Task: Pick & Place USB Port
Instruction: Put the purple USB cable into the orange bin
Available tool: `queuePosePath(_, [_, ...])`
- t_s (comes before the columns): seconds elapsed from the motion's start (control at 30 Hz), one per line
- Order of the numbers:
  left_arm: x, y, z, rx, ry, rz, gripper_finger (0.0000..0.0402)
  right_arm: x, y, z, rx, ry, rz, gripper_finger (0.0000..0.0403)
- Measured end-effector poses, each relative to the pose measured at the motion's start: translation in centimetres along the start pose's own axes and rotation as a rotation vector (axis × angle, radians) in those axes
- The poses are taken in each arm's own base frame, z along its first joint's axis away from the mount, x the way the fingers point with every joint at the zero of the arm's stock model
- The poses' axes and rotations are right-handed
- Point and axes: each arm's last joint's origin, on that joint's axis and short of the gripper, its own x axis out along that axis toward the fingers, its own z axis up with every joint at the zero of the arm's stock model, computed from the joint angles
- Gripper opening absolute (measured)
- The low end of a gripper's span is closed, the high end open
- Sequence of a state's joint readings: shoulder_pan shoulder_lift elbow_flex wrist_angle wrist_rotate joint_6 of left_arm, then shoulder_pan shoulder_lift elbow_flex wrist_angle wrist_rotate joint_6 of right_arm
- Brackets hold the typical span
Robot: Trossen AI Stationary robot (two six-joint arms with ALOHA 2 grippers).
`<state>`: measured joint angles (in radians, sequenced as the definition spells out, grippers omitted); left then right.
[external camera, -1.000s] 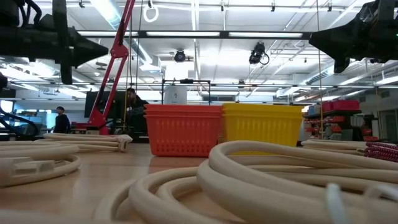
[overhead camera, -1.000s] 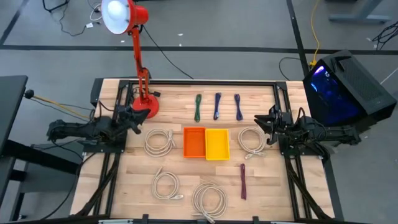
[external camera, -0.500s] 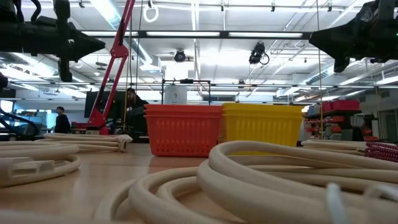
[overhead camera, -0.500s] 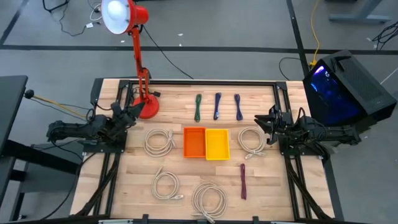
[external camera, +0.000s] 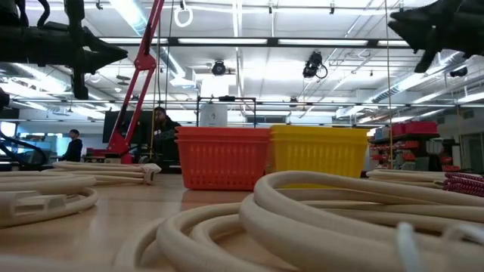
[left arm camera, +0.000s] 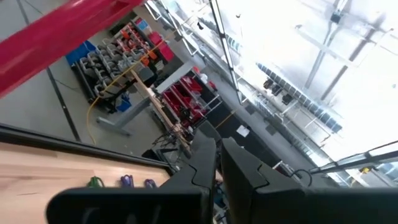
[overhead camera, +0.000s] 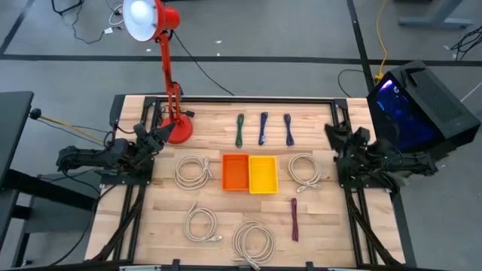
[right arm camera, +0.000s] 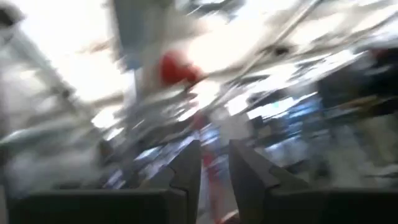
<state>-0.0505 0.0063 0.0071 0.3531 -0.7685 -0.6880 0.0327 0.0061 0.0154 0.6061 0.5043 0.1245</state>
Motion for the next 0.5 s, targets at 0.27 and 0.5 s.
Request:
queuePosePath(0.27, [0.0,-0.2,0.0,-0.008,0.028,-0.05,0.0028,2.1,2.6,9.6,0.109,-0.273,0.126,0.0083])
queuePosePath(0.5, [0.0,-0.7,0.6,0.033,-0.026,-0.092,0.0028,13.1,9.1,16.0,-0.606,0.509,-0.078,0.0062])
